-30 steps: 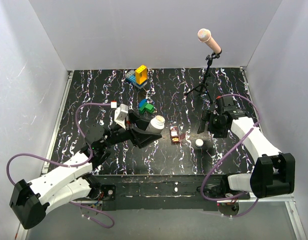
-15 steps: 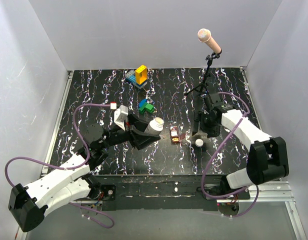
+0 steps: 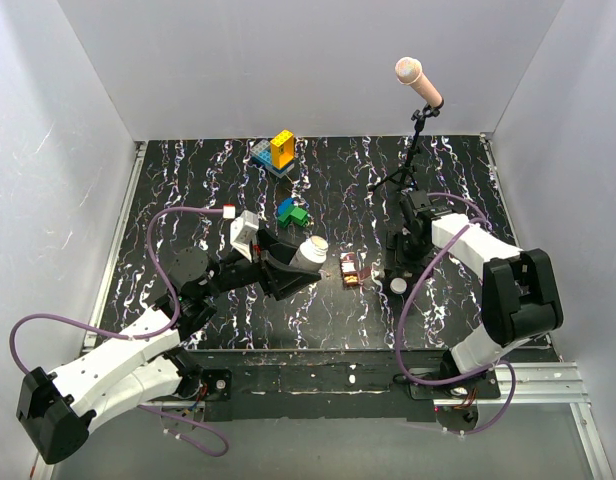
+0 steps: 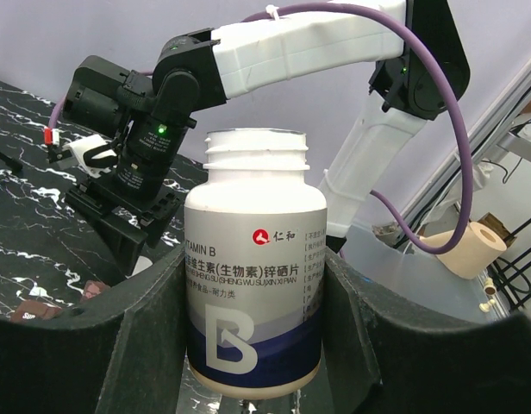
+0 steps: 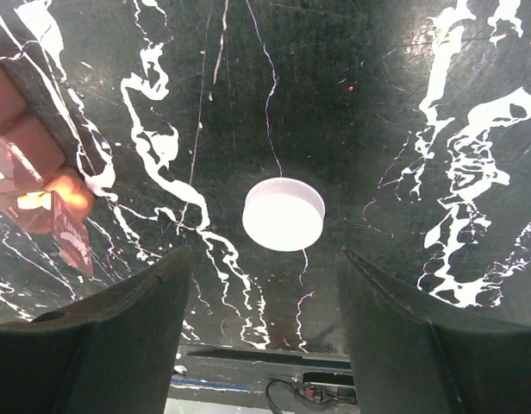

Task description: Sort the pills into containers

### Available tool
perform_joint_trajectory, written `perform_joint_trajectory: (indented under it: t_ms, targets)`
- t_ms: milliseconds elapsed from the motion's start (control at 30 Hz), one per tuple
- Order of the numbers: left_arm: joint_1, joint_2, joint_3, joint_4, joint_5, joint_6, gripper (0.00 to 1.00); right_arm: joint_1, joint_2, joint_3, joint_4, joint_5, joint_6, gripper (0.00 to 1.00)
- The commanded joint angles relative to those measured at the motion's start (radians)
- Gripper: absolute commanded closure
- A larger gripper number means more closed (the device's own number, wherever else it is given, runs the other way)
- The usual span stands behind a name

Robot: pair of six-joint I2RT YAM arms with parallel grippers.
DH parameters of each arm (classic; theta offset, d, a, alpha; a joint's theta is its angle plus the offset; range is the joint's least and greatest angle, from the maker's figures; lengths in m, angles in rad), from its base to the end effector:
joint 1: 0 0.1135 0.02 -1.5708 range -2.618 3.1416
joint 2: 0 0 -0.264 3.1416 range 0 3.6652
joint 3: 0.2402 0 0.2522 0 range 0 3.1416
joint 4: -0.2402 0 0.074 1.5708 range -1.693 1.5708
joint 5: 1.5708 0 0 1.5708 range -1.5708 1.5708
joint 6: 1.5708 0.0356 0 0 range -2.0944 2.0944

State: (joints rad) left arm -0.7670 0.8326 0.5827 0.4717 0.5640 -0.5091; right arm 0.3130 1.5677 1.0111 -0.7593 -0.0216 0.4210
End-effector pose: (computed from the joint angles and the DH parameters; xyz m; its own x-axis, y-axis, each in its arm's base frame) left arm 0.1280 -0.1498 0.3292 -0.3305 -0.2535 -0.9091 0.9172 0.1409 -0.3728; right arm 0.2723 0.0889 0.1930 -0.9682 0.1161 -0.2216 0.0906 0.9884 0.1221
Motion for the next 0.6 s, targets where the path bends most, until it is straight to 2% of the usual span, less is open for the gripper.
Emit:
perform_joint_trajectory:
  t_ms: [0,300,567]
  targets:
    - [0.006,-0.026,0.034,-0.008,-0.013,0.007,1.0,0.003,0.026,-0.005,0.015,0.017,0.006,0.29]
    - [0.006,-0.033,0.032,-0.013,-0.023,0.001,1.0,0.005,0.078,-0.017,0.032,0.061,-0.002,0.32]
    - [0.006,-0.039,0.031,-0.025,-0.024,0.001,1.0,0.003,0.107,-0.023,0.049,0.049,-0.007,0.39]
